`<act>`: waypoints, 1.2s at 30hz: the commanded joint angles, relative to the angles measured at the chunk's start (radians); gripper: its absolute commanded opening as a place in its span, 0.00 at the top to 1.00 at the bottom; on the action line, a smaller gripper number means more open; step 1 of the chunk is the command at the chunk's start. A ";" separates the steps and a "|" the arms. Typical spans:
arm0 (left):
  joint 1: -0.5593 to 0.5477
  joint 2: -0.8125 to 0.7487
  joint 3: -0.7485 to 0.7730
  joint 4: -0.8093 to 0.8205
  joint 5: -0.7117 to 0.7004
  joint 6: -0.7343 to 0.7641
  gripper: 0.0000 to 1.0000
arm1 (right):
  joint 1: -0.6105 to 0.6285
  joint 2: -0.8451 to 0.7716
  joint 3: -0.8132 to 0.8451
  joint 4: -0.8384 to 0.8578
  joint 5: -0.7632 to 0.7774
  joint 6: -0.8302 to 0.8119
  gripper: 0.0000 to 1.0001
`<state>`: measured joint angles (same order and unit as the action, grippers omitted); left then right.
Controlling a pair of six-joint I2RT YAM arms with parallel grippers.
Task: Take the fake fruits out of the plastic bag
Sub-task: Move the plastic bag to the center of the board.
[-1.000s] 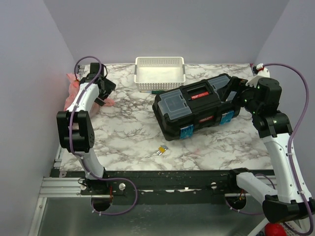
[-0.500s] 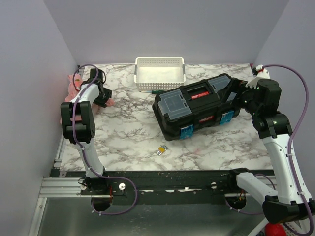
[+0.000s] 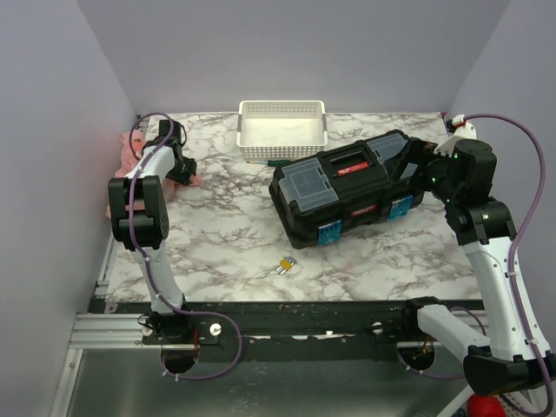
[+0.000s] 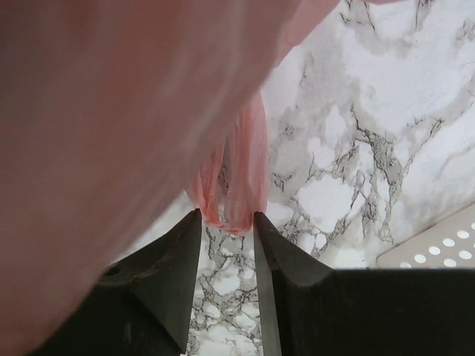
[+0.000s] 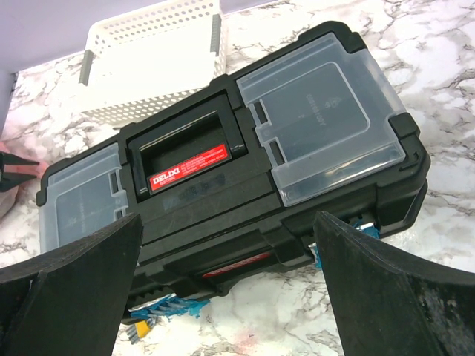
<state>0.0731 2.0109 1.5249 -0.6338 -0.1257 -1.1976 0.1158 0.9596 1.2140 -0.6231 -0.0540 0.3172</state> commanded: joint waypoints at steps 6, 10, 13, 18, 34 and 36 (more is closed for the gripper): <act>0.014 -0.010 -0.056 0.130 0.052 0.020 0.69 | -0.004 -0.012 0.050 -0.014 -0.012 0.032 0.00; 0.022 -0.017 -0.097 0.217 0.098 0.026 0.94 | -0.004 -0.013 0.070 -0.013 -0.038 0.052 0.00; 0.019 0.005 -0.069 0.210 0.118 0.060 1.00 | -0.004 -0.016 0.083 -0.018 -0.045 0.055 0.00; 0.010 -0.024 -0.088 0.202 0.124 0.103 1.00 | -0.004 -0.025 0.092 -0.014 -0.030 0.055 0.00; -0.108 -0.398 -0.284 0.113 0.269 0.222 1.00 | -0.004 0.003 -0.048 0.077 -0.301 0.046 0.00; -0.118 -0.457 -0.315 0.093 0.267 0.242 1.00 | -0.002 0.004 -0.073 0.118 -0.358 0.055 0.00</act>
<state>-0.0151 1.6604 1.2602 -0.4614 0.1024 -1.0115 0.1158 0.9646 1.1835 -0.5877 -0.2596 0.3660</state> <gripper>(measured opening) 0.003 0.998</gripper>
